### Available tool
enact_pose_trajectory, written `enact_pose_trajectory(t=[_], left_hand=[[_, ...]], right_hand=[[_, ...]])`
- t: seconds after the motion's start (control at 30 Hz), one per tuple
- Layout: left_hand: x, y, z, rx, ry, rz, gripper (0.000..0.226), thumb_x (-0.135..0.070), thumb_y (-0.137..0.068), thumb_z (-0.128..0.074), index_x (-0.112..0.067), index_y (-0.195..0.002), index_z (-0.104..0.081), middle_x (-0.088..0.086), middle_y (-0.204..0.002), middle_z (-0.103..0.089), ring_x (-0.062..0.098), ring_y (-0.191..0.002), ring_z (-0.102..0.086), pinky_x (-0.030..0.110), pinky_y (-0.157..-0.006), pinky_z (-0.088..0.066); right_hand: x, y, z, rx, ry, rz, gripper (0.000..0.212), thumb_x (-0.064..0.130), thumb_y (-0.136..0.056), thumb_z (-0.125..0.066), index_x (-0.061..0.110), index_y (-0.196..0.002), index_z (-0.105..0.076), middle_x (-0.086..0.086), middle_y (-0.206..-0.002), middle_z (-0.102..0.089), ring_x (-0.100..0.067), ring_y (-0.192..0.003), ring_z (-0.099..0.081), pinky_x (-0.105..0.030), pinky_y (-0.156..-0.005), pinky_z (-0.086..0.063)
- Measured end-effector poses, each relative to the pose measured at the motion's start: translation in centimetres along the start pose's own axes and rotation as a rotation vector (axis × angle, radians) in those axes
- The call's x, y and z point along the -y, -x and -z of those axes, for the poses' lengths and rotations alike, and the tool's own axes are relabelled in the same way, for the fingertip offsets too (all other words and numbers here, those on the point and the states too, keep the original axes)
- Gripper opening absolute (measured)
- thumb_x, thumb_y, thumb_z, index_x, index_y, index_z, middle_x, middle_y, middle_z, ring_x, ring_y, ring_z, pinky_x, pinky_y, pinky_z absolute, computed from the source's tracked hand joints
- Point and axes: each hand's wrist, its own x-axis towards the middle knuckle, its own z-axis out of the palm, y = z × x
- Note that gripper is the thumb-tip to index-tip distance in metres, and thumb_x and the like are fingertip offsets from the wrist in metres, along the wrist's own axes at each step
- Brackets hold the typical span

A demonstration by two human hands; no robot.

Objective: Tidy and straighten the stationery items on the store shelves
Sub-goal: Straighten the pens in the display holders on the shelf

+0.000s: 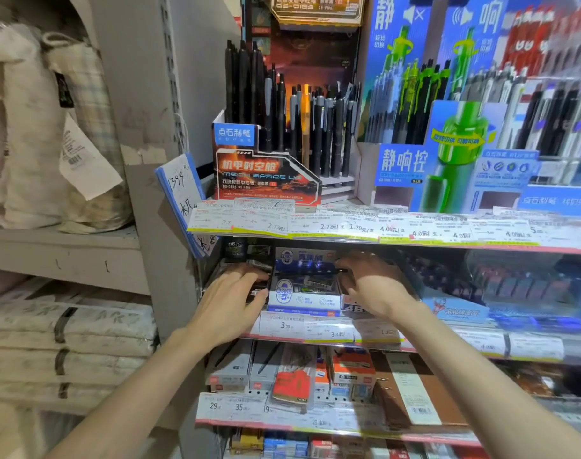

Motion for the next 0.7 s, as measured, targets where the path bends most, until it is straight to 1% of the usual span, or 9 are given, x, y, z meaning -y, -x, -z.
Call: enact_pose_trajectory(t=[0.07,0.13,0.17,0.3,0.4,0.47,0.53,0.63,0.7], left_hand=[[0.0,0.1,0.0,-0.017,0.014,-0.001,0.037,-0.038,-0.098,-0.051,-0.019,-0.128,-0.061,0.005,-0.118,-0.065,0.026,-0.112,-0.057,0.037,-0.094,-0.046],[0.0,0.1,0.0,-0.021,0.017,-0.01,0.037,-0.037,-0.098,-0.051,-0.019,-0.128,-0.061,0.005,-0.119,-0.065,0.026,-0.112,-0.058,0.036,-0.094,-0.046],[0.0,0.1,0.0,-0.02,0.016,-0.013,0.037,-0.038,-0.098,-0.051,-0.019,-0.128,-0.061,0.005,-0.119,-0.065,0.026,-0.112,-0.058,0.037,-0.094,-0.046],[0.2,0.0,0.0,-0.009,0.001,-0.014,0.039,-0.041,-0.098,-0.048,-0.019,-0.128,-0.061,0.004,-0.117,-0.065,0.027,-0.11,-0.059,0.038,-0.093,-0.046],[0.2,-0.3,0.1,0.012,-0.013,-0.003,0.04,-0.041,-0.099,-0.045,-0.017,-0.128,-0.06,0.006,-0.113,-0.065,0.027,-0.107,-0.058,0.038,-0.089,-0.046],[0.3,-0.6,0.1,0.007,-0.005,0.001,0.044,-0.043,-0.098,-0.043,-0.018,-0.131,-0.058,0.008,-0.112,-0.065,0.028,-0.107,-0.058,0.038,-0.088,-0.046],[0.2,-0.9,0.3,0.01,-0.01,0.013,0.049,-0.046,-0.097,-0.04,-0.019,-0.135,-0.056,0.008,-0.113,-0.066,0.029,-0.108,-0.058,0.039,-0.087,-0.047],[-0.5,-0.9,0.5,-0.027,0.038,-0.037,0.044,-0.037,-0.099,-0.051,-0.022,-0.14,-0.052,0.006,-0.121,-0.064,0.028,-0.114,-0.057,0.037,-0.089,-0.046],[-1.0,-0.6,0.7,-0.052,0.048,-0.082,0.041,-0.034,-0.098,-0.055,-0.02,-0.137,-0.056,0.006,-0.118,-0.065,0.028,-0.112,-0.057,0.036,-0.087,-0.044]], right_hand=[[0.3,-0.4,0.1,0.037,0.016,-0.005,0.037,0.025,-0.101,-0.046,0.028,-0.138,-0.055,0.001,-0.14,-0.055,-0.022,-0.124,-0.052,-0.029,-0.091,-0.044],[0.4,-0.7,0.0,0.048,0.013,0.004,0.037,0.023,-0.102,-0.045,0.029,-0.137,-0.056,0.0,-0.14,-0.056,-0.023,-0.124,-0.052,-0.032,-0.096,-0.044],[0.3,-0.8,0.0,0.048,0.015,0.011,0.036,0.023,-0.102,-0.046,0.029,-0.135,-0.058,0.0,-0.138,-0.057,-0.022,-0.123,-0.052,-0.032,-0.095,-0.044],[0.0,-0.7,-0.1,0.027,0.014,0.036,0.033,0.021,-0.101,-0.046,0.028,-0.129,-0.062,0.002,-0.131,-0.061,-0.02,-0.117,-0.055,-0.029,-0.086,-0.043],[-0.3,-0.4,-0.3,-0.022,-0.001,0.055,0.031,0.02,-0.1,-0.047,0.026,-0.124,-0.066,0.003,-0.126,-0.064,-0.02,-0.114,-0.057,-0.027,-0.086,-0.043],[-0.6,0.1,-0.5,-0.088,-0.037,0.065,0.028,0.018,-0.098,-0.052,0.024,-0.12,-0.069,0.002,-0.121,-0.067,-0.021,-0.111,-0.059,-0.029,-0.088,-0.046],[-0.7,0.8,-0.6,-0.139,-0.085,0.072,0.026,0.016,-0.095,-0.057,0.023,-0.115,-0.071,0.003,-0.116,-0.069,-0.02,-0.107,-0.061,-0.032,-0.087,-0.052],[-0.4,2.0,-0.6,-0.141,-0.099,0.075,0.027,0.02,-0.095,-0.059,0.028,-0.119,-0.068,0.007,-0.118,-0.07,-0.018,-0.103,-0.065,-0.036,-0.081,-0.057],[0.0,2.7,-0.5,-0.147,-0.107,0.098,0.028,0.019,-0.095,-0.06,0.028,-0.12,-0.069,0.006,-0.116,-0.072,-0.019,-0.099,-0.068,-0.038,-0.08,-0.057]])
